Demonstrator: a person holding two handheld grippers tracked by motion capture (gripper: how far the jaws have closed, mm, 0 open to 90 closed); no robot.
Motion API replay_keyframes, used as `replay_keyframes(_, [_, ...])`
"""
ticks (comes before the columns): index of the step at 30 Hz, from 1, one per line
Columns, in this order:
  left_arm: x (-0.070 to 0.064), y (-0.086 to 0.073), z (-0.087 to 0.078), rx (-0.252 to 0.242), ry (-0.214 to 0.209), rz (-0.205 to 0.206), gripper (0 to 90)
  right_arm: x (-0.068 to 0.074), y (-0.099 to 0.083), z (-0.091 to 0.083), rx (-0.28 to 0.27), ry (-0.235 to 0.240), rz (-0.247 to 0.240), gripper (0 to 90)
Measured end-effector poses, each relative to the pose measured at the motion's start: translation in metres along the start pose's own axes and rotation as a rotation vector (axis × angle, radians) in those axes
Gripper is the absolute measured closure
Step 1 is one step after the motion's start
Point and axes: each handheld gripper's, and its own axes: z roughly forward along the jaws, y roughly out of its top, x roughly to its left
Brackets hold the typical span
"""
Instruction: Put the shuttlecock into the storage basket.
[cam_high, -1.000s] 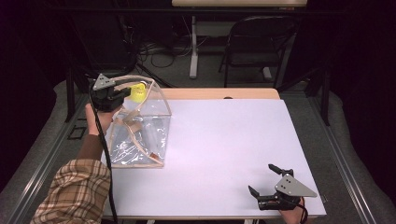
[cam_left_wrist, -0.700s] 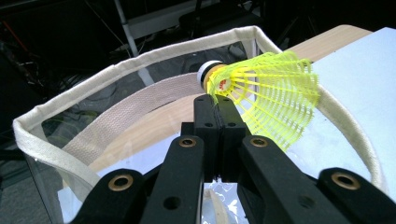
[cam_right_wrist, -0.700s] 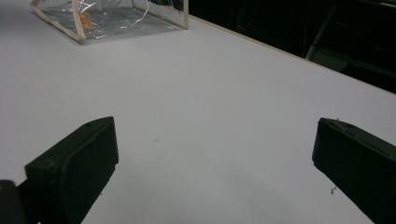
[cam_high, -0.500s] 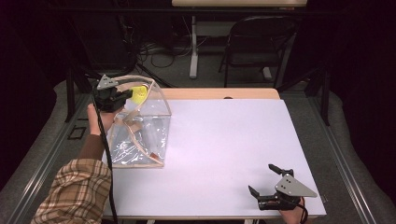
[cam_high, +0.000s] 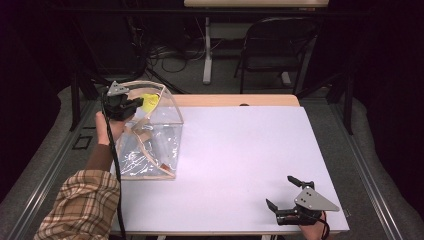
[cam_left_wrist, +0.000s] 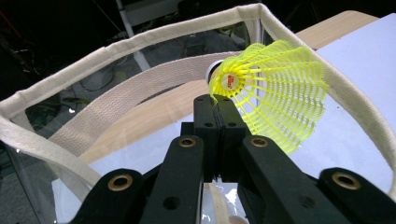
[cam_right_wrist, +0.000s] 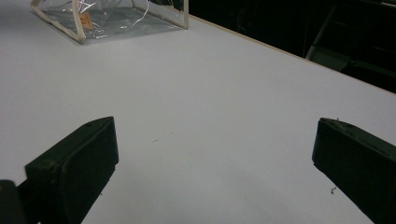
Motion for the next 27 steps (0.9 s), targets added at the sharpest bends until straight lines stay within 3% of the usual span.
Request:
replay_keyframes(15, [-0.001, -0.001, 0.005, 0.026, 0.005, -0.002, 87.8, 0.0, 0.0, 0.0, -0.003, 0.0, 0.002, 0.0])
replay_keyframes(23, [0.0, 0.001, 0.0, -0.012, 0.009, -0.017, 56.7, 0.0, 0.0, 0.0, 0.0, 0.003, 0.002, 0.0])
replay_keyframes(27, [0.0, 0.002, -0.005, -0.039, 0.018, -0.028, 46.7, 0.0, 0.0, 0.001, 0.001, 0.003, 0.003, 0.0])
